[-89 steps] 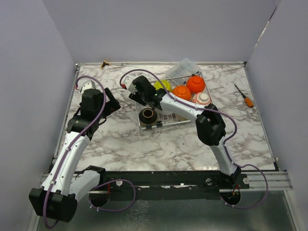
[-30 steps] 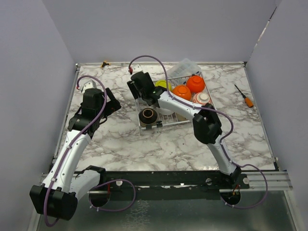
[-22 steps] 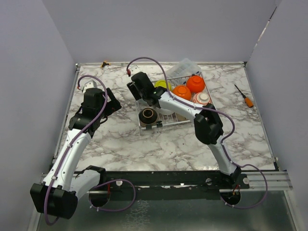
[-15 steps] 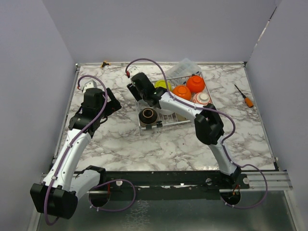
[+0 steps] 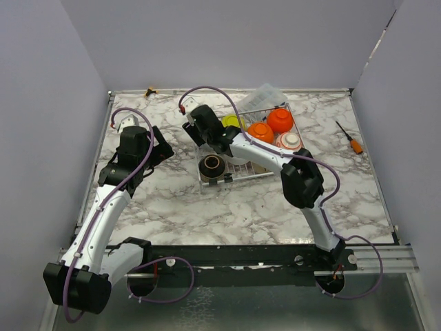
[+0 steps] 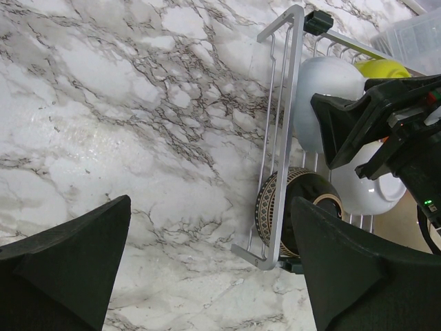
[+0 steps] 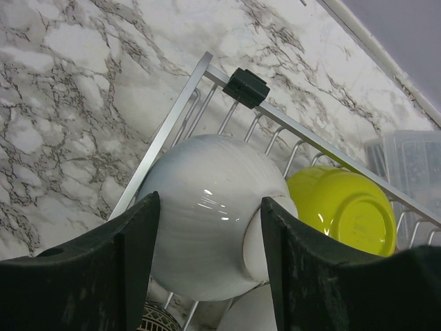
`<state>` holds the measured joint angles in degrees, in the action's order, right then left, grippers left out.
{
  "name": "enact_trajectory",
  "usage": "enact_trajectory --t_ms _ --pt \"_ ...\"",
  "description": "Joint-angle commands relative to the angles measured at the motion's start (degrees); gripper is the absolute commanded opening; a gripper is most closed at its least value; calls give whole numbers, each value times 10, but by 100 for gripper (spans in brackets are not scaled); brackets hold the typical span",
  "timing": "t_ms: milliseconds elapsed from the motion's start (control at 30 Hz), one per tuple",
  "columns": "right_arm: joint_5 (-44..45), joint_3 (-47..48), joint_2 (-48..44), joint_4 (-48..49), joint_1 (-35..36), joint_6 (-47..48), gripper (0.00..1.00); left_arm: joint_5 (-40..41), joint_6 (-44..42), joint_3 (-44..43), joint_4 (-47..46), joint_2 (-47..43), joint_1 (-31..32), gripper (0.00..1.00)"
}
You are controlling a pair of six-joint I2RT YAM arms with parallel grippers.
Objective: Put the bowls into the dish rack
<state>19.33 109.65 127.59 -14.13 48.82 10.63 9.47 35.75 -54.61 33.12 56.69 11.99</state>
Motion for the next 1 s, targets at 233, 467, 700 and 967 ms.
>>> enact_trajectory --t_ms 233,467,700,967 --pt "-33 -21 35 -95 7 21 58 -8 -2 6 -3 -10 -4 99" --pt "1 -26 58 -71 8 26 58 -5 -3 7 -1 -13 -3 99" --pt "12 24 80 -84 8 21 58 -5 -2 6 0 -15 -5 99" --pt "5 28 30 -73 7 -32 57 -6 -3 5 2 -14 -6 99"
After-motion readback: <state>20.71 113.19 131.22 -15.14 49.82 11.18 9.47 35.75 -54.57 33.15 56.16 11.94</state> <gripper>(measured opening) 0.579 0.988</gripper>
